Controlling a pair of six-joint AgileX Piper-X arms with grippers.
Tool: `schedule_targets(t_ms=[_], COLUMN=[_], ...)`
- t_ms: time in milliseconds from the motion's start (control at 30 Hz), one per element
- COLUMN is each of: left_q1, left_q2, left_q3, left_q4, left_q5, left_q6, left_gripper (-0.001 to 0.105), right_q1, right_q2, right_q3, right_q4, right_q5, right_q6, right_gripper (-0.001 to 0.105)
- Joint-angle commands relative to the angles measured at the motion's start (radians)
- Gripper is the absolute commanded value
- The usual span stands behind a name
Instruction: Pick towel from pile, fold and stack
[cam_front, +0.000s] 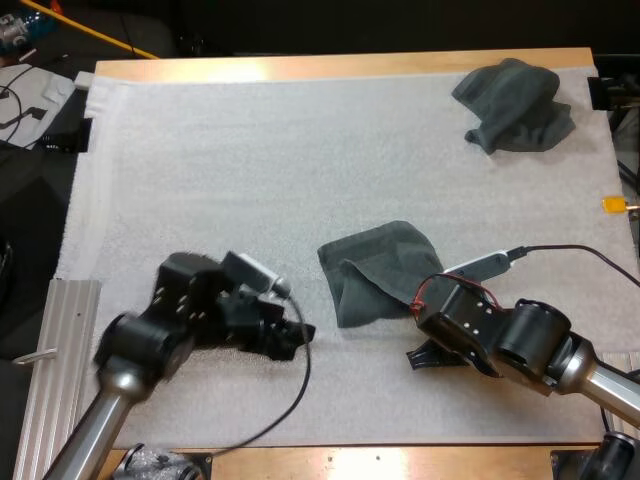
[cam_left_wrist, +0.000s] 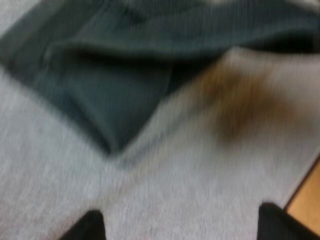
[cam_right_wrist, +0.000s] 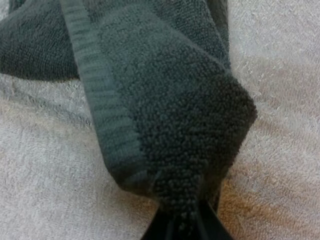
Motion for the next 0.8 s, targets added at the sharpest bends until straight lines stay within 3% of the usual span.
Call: schedule_targets(t_ms=[0, 367, 767], left_q1=[-0.009, -0.024, -0.024], left_q2=[0.155, 0.438, 0.617], left_q3=[-0.002, -0.002, -0.007], left_q4=[-0.078, -0.244, -0.365], left_q5=[0.039, 0.060, 0.131], left_q6=[-0.034, -0.059, -0.094], left_gripper=[0.061, 0.061, 0.060], right_q1=[0.000, -0.001, 0.000], right_q2=[-0.012, -0.014, -0.007], right_q3=[-0.002, -0.002, -0.003], right_q4=[0.005, 0.001, 0.010], right_q5=[0.011, 0.007, 0.010], right_q6=[0.014, 0.027, 0.020], right_gripper=[0.000, 0.001, 0.000])
